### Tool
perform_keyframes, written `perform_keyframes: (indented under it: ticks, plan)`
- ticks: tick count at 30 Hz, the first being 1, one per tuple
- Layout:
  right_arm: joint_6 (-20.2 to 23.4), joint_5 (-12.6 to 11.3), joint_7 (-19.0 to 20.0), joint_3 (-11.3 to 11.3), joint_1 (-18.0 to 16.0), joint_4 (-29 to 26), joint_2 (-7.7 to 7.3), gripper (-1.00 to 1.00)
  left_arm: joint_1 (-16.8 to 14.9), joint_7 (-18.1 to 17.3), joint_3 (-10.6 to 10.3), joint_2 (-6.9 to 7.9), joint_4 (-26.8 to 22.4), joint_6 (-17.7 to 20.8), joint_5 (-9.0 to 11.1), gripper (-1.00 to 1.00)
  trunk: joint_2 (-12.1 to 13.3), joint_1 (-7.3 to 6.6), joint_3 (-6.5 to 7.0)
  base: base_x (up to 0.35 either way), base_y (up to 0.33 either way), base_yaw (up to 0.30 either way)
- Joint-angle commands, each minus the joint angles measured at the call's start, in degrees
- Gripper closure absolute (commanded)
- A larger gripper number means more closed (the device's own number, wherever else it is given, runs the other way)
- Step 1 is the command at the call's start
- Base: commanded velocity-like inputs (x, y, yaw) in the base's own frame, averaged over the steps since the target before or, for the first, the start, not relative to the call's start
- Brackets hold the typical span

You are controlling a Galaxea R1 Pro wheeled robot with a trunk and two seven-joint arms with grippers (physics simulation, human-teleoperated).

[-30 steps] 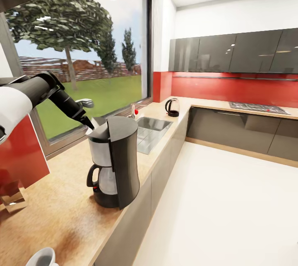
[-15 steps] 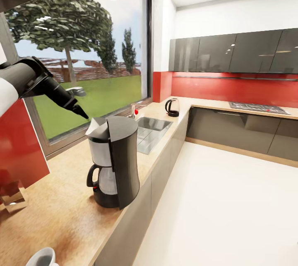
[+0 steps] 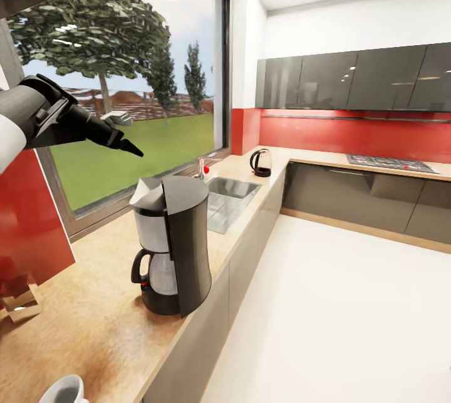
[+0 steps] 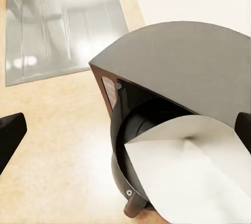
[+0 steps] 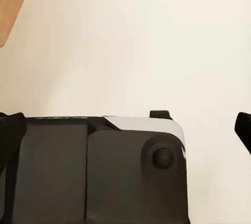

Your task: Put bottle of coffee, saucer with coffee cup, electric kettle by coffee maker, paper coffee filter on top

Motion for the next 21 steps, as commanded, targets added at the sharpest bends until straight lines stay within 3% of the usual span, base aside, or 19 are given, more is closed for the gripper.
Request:
perform_keyframes:
  ticks: [1,9,21]
  plan:
    - [-0.2,0.0,-0.1,-0.1,0.0,0.0,0.00,-1.00,0.0,0.0,-0.5,0.05,-0.1,0.6,0.6,-1.00,0.0,0.02,-0.02,0.000,-0.006,0.000]
    - [-0.2,0.0,-0.1,-0.1,0.0,0.0,-0.07,-1.00,0.0,0.1,-0.5,0.08,-0.1,0.5,0.6,-1.00,0.0,0.02,-0.02,-0.047,-0.170,0.042]
    - [-0.2,0.0,-0.1,-0.1,0.0,0.0,-0.07,-1.00,0.0,2.1,-0.2,0.09,-0.1,0.4,0.6,-1.00,0.0,0.02,0.08,-0.181,-0.234,0.263]
